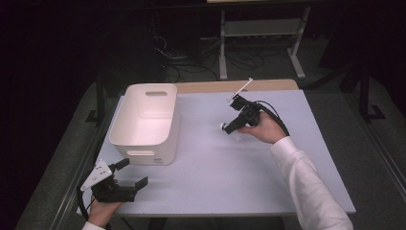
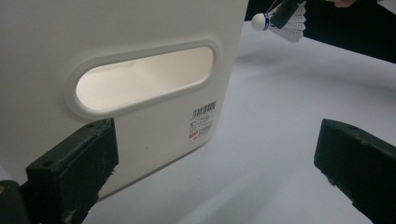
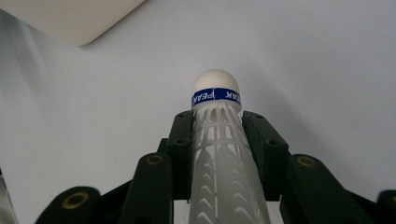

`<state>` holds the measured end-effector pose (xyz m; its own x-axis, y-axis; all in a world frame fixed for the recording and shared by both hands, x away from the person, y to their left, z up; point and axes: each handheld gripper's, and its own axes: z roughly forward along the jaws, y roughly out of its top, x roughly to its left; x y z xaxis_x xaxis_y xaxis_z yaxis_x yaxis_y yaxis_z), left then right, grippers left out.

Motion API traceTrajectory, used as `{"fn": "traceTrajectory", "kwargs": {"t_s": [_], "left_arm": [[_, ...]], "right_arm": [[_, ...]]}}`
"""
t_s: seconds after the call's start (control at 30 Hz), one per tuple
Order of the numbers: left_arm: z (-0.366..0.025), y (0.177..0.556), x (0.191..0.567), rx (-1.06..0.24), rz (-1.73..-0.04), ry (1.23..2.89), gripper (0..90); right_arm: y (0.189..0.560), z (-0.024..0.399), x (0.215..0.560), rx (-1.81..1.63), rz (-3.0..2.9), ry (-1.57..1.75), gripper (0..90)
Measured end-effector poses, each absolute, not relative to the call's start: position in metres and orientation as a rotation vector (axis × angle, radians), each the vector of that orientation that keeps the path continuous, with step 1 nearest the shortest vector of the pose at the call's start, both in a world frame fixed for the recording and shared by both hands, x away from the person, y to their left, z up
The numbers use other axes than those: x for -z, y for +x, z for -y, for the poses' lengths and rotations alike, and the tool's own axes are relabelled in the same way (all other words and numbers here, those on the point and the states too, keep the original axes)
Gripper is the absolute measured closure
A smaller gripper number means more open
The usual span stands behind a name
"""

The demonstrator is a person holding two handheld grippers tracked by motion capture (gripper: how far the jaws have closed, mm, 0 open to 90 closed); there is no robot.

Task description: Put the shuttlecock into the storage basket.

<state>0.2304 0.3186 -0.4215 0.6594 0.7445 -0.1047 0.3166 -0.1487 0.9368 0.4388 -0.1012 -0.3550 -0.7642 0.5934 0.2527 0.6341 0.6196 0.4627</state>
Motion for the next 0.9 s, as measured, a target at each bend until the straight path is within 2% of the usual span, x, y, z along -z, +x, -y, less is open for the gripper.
{"fn": "traceTrajectory", "kwargs": {"t_s": [0.9], "left_arm": [[-0.319,0.231,0.422,-0.470,-0.855,1.738,0.0]], "right_arm": [[0.432,0.099,0.317,0.943,2.764,-1.022,64.0]]}}
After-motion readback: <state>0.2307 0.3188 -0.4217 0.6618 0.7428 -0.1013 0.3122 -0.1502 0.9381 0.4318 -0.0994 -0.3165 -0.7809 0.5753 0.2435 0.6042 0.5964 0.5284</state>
